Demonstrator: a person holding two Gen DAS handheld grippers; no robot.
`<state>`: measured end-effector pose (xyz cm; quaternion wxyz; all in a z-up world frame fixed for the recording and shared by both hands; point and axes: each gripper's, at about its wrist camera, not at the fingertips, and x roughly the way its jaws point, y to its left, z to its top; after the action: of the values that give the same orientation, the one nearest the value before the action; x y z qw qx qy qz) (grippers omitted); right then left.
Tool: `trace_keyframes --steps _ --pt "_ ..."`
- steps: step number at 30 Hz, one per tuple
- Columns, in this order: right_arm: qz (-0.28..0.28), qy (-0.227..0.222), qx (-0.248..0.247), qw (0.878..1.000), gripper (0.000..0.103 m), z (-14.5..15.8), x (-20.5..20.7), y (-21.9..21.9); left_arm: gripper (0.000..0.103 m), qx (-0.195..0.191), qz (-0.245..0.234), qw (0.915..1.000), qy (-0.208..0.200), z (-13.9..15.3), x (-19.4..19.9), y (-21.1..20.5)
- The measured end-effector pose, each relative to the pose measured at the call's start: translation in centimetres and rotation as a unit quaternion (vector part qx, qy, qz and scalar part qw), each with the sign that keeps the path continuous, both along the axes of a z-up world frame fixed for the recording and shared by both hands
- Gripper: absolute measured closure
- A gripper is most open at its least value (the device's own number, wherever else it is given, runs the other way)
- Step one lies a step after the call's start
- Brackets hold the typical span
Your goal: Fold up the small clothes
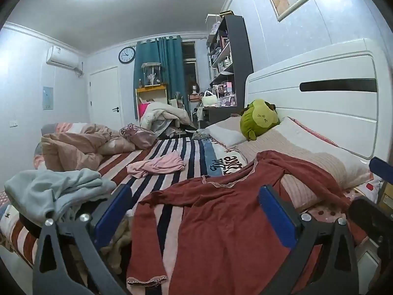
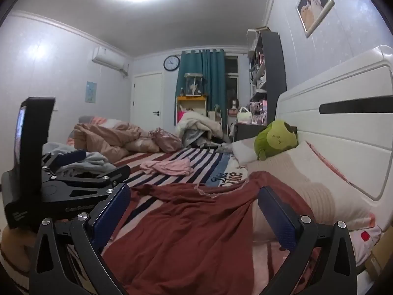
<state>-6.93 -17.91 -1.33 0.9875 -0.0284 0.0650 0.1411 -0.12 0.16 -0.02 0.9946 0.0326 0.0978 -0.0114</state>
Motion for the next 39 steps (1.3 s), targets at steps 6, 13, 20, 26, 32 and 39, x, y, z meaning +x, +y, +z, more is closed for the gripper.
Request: trace_keyframes --steps 6,13,20,26,32,39 --pt "-0.025 0.010 -0.026 0.999 0.000 -0.4 0.4 -0.2 0.001 0.003 0.000 0.9999 0.010 0.2 0.4 1.2" --pt "-0.022 0.044 -0.001 0.999 0.000 -0.1 2.7 -0.2 0.001 -0.001 0.001 0.9999 0.015 -0.3 0.9 0.7" --pt "-0.033 0.063 0.010 0.997 0.000 -0.2 3.0 -0.7 0.001 -0.018 -0.002 0.9994 0.029 -0.7 1.7 1.5" --pt "-0.039 0.066 -0.005 0.997 0.000 -0.4 3.3 -0.2 0.001 -0.027 -0.007 0.9988 0.039 -0.8 1.8 1.9" --pt "-0.040 0.066 -0.010 0.997 0.000 -0.4 3.4 0.2 0.001 -0.032 -0.005 0.9983 0.048 -1.0 1.9 2.3" --pt "-0.033 0.073 -0.007 0.997 0.000 -0.5 3.6 0.0 0.001 -0.032 -0.004 0.9975 0.063 -1.3 2.3 2.6"
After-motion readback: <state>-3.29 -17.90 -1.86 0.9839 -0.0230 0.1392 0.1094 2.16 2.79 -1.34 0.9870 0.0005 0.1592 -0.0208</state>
